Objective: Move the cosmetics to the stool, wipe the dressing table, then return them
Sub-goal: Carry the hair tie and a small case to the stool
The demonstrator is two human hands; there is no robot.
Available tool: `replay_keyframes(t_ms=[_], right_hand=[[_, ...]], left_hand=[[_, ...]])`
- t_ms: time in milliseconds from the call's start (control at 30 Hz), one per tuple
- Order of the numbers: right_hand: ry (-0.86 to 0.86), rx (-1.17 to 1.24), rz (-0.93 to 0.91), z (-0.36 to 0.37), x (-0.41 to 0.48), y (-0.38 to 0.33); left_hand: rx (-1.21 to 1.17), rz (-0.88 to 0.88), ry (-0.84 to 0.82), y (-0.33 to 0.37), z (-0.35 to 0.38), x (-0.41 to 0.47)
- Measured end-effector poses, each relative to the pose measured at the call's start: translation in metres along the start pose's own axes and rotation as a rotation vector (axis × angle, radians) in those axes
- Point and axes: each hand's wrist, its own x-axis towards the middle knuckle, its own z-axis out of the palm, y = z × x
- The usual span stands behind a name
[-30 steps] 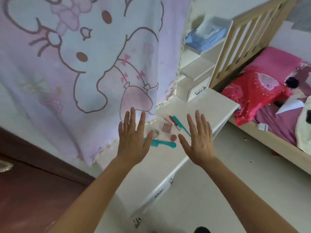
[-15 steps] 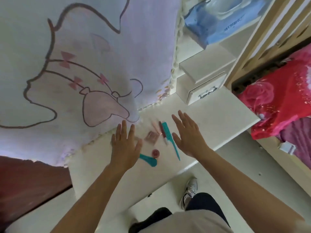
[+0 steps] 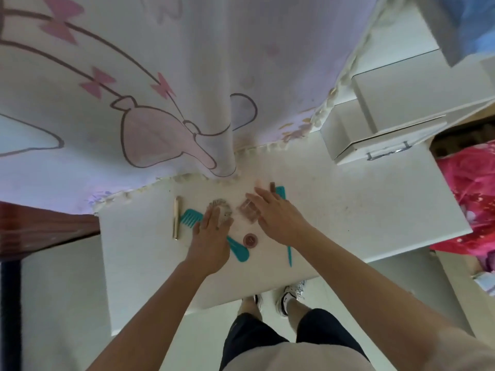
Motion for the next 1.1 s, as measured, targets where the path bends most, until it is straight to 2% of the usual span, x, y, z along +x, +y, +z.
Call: replay_keyframes(t_ms=[200,333,600,733,833,1100], right_hand=[[-0.035,-0.225,0.072,0.034,0.029,-0.02],[0.009,-0.104,0.191,0.04,0.036,-0.031],[0.101,-0.053,0.208,-0.003,0.025,-0.049],[0.187,-0.116,0.093,-0.036,0.017,-0.065],[0.247,-0.111,-0.062,-0.055,0.012,-0.086],[0.216,0.067,-0.559,-0.03,-0.031,-0.19]], left_hand=[[0.093,0.078,-0.007,-0.027,0.025,0.011],[0.102,0.129,0.053,-0.041,0.031,0.01],[0.003,0.183,0.386,-0.058,-0.024,-0.006],[-0.007,0.052,0.52,-0.062,-0.068,-0.041],[-0.019,-0.066,0.66,-0.058,-0.091,-0.089],[-0.03,-0.607,1.057,-0.039,-0.054,-0.27]])
